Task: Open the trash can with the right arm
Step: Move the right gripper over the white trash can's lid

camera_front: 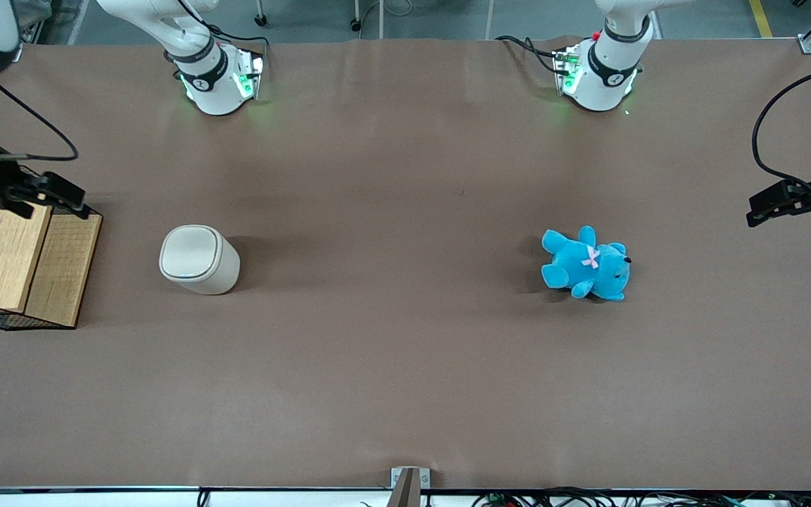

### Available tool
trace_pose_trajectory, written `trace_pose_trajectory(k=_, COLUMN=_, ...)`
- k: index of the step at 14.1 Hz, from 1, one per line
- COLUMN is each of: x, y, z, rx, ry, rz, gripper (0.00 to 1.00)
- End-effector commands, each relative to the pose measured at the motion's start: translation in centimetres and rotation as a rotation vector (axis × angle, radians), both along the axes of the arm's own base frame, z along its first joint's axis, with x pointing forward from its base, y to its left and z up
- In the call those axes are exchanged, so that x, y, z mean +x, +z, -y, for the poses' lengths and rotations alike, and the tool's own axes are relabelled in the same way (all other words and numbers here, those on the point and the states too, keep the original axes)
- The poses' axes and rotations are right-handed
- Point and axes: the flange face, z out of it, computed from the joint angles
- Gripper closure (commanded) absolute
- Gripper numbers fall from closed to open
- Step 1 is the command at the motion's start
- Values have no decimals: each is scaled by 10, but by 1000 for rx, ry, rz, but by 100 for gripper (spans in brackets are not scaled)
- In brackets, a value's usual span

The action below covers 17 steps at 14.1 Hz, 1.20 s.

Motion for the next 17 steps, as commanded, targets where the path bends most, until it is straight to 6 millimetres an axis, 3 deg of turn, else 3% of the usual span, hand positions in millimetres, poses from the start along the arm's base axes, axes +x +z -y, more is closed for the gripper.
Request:
trace_pose_trajectory(k=1, x=3, y=-23, z=-16, rx=-12, ry=24, rz=-35, gripper=21)
trace_pose_trajectory(k=4, x=9, y=-59, z=-38, rx=-18, ry=56, rz=-119, gripper=73)
trace_pose_trajectory(k=6, x=11, y=-79, z=-46, rx=-23, ry=68, rz=-173, gripper=94)
trace_pose_trajectory(k=8, x=7, y=-99, z=-46, rx=-24, ry=68, rz=-213, gripper=100)
trace_pose_trajectory(k=17, x=17, y=-181, z=-87, rx=-37, ry=127, rz=-297, gripper=100)
